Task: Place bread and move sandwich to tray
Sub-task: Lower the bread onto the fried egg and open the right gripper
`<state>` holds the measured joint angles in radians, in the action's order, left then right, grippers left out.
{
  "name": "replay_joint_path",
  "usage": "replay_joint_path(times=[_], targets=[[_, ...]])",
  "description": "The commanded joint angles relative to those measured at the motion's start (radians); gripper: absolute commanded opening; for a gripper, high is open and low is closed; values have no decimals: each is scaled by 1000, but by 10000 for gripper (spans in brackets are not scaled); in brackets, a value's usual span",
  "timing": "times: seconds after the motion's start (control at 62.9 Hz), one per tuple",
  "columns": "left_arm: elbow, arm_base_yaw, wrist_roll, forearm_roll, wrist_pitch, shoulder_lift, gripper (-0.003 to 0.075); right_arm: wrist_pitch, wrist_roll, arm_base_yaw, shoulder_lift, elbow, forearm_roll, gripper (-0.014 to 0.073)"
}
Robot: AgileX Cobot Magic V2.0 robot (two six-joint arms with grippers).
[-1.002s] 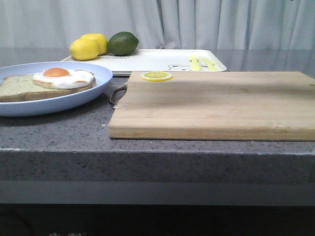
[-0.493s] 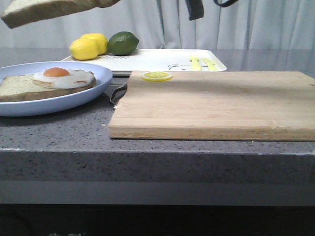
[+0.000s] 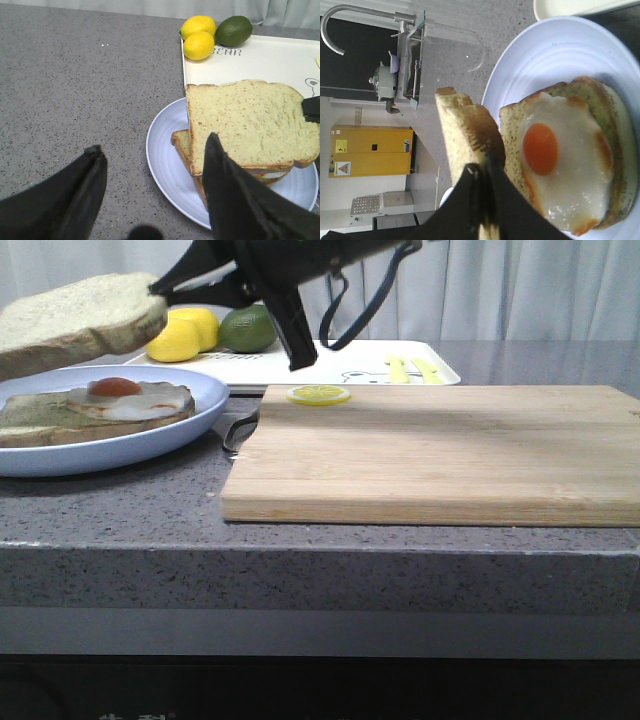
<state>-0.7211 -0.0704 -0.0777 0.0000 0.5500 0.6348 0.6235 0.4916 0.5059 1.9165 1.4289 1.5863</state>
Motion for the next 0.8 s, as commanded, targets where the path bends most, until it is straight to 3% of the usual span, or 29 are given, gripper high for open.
replay_joint_path(times=[0.0,0.525,0.604,0.779], targets=[[-32,-5,-11,-7,-78,7,419,14,5,-1,-40,41,60,-58],[-32,-7,-11,-7,-78,7,419,29,5,-31,-24,41,5,-36],[-32,-7,-11,-7,-78,7,419,43,5,-35,-24,41,2,15],[-32,-7,-11,-7,-78,7,419,63,5,-35,-24,41,2,237]])
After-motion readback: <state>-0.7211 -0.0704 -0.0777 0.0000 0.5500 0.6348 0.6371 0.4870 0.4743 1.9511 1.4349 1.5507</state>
